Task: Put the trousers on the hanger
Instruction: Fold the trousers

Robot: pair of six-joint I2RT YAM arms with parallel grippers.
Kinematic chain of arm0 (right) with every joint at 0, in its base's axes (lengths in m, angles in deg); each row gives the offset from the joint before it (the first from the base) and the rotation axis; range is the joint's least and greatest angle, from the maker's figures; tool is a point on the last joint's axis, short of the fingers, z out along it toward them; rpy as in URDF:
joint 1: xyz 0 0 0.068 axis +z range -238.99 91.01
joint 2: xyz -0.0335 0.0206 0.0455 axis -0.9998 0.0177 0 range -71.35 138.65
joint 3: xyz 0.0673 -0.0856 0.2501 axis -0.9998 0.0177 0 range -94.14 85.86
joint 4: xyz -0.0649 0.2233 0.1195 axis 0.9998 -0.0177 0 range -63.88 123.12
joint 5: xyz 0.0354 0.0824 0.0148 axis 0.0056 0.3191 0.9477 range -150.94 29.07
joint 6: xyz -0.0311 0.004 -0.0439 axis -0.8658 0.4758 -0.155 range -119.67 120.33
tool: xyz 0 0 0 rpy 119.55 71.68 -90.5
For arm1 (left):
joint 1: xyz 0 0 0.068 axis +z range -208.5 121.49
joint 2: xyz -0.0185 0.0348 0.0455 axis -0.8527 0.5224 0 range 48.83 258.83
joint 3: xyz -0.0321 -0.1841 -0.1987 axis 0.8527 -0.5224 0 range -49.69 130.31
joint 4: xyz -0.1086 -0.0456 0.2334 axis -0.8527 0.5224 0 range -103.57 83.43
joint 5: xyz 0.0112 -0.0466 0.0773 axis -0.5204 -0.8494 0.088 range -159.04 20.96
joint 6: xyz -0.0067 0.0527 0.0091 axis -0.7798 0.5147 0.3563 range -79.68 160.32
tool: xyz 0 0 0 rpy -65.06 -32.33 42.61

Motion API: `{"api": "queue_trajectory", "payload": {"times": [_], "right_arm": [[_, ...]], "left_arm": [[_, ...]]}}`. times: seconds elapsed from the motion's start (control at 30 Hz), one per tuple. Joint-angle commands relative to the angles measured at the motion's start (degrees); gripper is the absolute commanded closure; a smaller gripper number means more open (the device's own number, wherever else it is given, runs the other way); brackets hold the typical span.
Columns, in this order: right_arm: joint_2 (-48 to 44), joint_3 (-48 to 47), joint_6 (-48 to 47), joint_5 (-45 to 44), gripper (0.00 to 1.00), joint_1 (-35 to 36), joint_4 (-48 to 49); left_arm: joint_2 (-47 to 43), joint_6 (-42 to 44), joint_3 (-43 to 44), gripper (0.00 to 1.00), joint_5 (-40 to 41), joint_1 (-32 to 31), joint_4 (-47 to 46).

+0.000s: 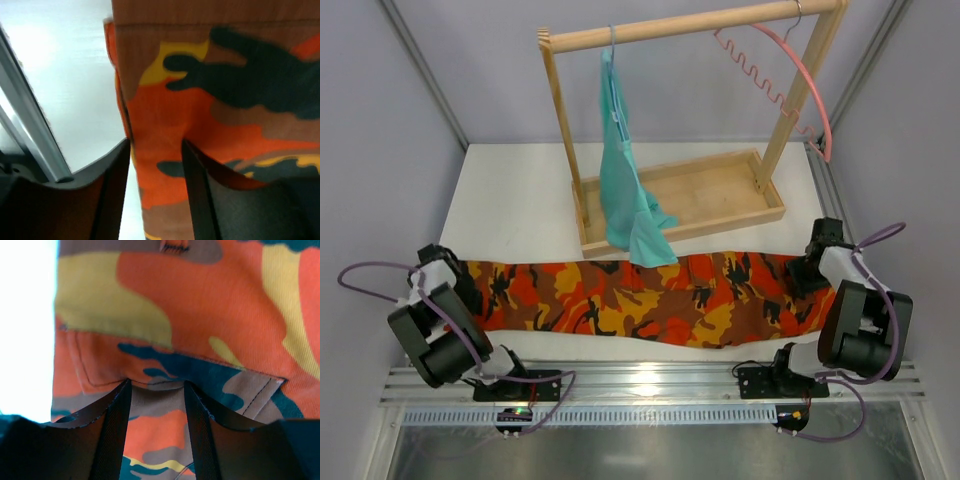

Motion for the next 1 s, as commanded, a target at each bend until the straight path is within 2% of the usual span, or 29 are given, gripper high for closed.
{"api": "queue_trajectory", "payload": {"times": [0.0,0.13,0.2,0.27,0.33,0.5,0.7,0.9,0.97], "right_arm": [[3.1,0.8,-4.0,-0.8,0.50,-6.2,2.1],[7.0,0.2,-6.2,-1.3,0.51,-11.1,4.0],[7.9,-0.7,-7.5,-3.0,0.51,-11.7,4.1],[7.9,-1.9,-8.4,-3.0,0.51,-11.8,4.7],[6.8,-2.5,-9.1,-2.7,0.51,-11.8,4.4],[4.3,-2.3,-9.3,-0.6,0.52,-11.8,4.9],[5.2,-1.6,-10.6,0.6,0.53,-11.7,6.7],[6.9,-2.5,-12.1,1.5,0.53,-11.7,6.8],[6.5,-2.6,-12.1,1.4,0.53,-11.7,6.6]], "left_arm": [[7.8,-0.7,1.3,0.53,-4.4,0.4,-5.0],[11.7,0.1,2.6,0.52,-8.6,0.4,-10.1],[12.5,0.4,3.2,0.52,-10.1,0.4,-14.0],[14.2,1.6,3.5,0.51,-15.6,0.2,-18.2],[15.5,2.6,5.9,0.51,-16.1,-1.1,-18.2],[11.4,3.7,5.6,0.47,-13.6,-1.8,-16.4],[5.0,3.1,6.1,0.45,-2.4,-1.5,-8.9],[-0.1,3.6,4.3,0.49,-2.0,3.1,-7.7],[-1.3,3.1,2.5,0.56,-3.3,5.8,-8.1]]}}
